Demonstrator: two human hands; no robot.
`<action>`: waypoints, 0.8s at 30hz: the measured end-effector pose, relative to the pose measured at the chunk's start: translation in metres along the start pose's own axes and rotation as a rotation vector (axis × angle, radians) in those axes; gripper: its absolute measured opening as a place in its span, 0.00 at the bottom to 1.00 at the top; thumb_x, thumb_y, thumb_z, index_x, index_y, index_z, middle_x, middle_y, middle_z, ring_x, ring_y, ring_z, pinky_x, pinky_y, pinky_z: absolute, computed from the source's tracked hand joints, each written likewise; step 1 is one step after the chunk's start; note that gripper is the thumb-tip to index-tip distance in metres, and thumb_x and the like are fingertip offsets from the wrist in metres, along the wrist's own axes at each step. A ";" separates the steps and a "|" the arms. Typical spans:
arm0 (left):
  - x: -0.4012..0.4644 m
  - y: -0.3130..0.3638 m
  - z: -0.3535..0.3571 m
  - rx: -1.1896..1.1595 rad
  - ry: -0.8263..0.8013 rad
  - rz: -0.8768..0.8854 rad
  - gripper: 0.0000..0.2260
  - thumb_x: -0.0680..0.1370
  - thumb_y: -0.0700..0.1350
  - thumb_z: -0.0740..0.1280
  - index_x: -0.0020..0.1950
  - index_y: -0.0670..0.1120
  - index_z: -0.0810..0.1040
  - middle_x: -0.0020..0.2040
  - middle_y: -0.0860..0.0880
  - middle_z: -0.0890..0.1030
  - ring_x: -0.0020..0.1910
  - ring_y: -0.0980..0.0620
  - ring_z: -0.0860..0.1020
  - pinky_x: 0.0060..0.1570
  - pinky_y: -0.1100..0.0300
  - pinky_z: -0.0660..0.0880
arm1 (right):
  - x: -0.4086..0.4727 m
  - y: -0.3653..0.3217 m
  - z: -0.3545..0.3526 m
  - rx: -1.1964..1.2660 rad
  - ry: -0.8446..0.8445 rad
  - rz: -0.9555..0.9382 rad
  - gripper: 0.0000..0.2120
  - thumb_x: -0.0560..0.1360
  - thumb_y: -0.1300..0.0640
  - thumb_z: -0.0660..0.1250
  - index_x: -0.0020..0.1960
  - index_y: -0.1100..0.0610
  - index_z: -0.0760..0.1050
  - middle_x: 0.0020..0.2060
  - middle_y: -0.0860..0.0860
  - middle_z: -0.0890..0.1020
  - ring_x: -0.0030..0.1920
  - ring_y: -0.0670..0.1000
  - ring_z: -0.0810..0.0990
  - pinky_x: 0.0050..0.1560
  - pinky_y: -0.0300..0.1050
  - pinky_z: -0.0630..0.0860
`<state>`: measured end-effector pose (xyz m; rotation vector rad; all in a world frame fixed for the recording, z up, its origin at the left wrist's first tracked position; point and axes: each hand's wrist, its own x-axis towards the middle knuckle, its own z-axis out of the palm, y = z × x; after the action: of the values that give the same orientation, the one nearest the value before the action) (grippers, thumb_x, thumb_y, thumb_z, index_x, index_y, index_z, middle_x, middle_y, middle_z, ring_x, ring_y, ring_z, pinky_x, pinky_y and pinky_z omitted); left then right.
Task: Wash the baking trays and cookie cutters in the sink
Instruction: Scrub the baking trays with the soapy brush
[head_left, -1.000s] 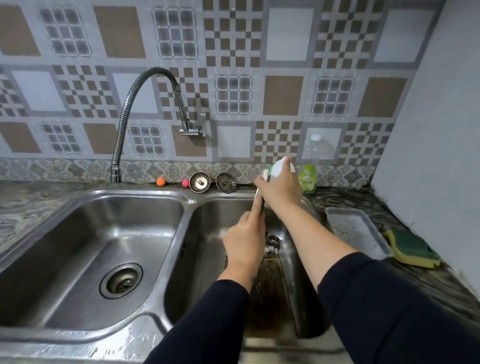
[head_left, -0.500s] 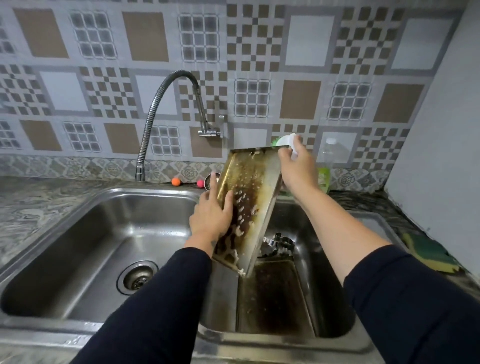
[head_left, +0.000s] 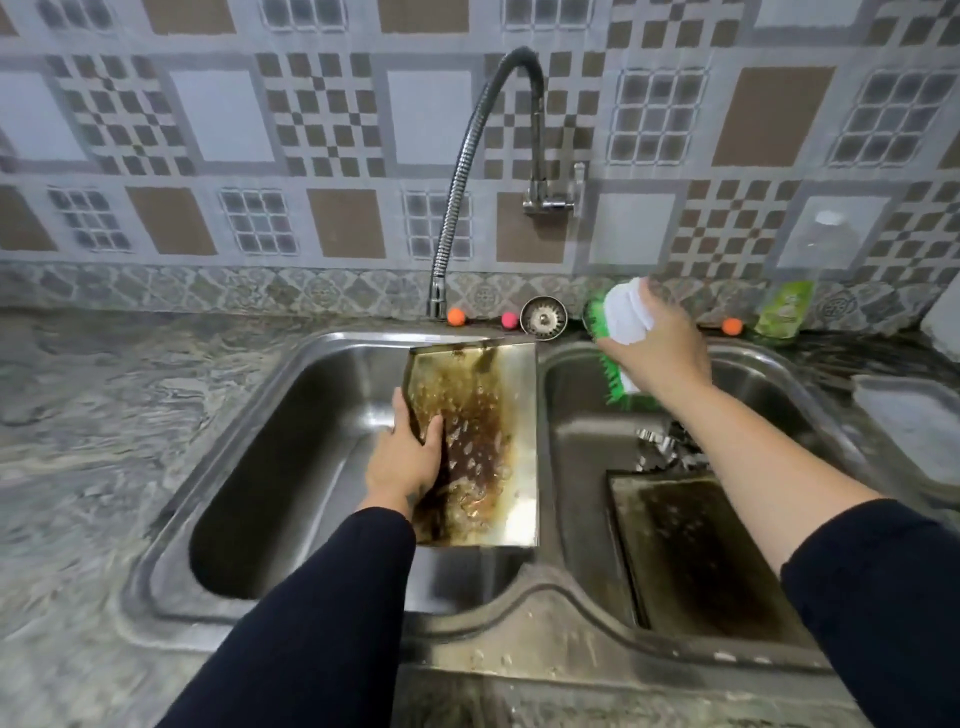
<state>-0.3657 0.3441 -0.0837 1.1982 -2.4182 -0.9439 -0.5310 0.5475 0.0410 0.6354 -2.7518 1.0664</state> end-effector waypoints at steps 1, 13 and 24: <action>0.004 -0.014 0.001 0.002 -0.023 -0.045 0.32 0.80 0.61 0.54 0.79 0.57 0.41 0.73 0.39 0.64 0.69 0.38 0.69 0.67 0.47 0.65 | -0.004 0.003 0.004 -0.100 -0.009 0.001 0.40 0.71 0.47 0.71 0.77 0.47 0.54 0.69 0.56 0.70 0.67 0.60 0.70 0.61 0.52 0.69; 0.050 -0.110 0.066 0.066 -0.351 -0.247 0.37 0.79 0.50 0.63 0.79 0.54 0.40 0.73 0.40 0.65 0.69 0.39 0.68 0.69 0.44 0.65 | -0.054 0.064 0.027 -0.498 -0.145 0.101 0.39 0.70 0.50 0.68 0.77 0.45 0.53 0.62 0.57 0.73 0.60 0.62 0.75 0.53 0.53 0.72; 0.049 -0.118 0.064 0.118 -0.391 -0.290 0.36 0.77 0.50 0.66 0.79 0.52 0.49 0.74 0.41 0.62 0.72 0.41 0.63 0.70 0.44 0.63 | -0.064 0.077 0.031 -0.492 -0.212 0.115 0.40 0.70 0.47 0.69 0.76 0.41 0.53 0.67 0.53 0.72 0.63 0.60 0.73 0.55 0.53 0.72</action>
<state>-0.3572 0.2804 -0.2117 1.5656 -2.6740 -1.2349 -0.5044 0.5994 -0.0463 0.5442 -3.0880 0.3151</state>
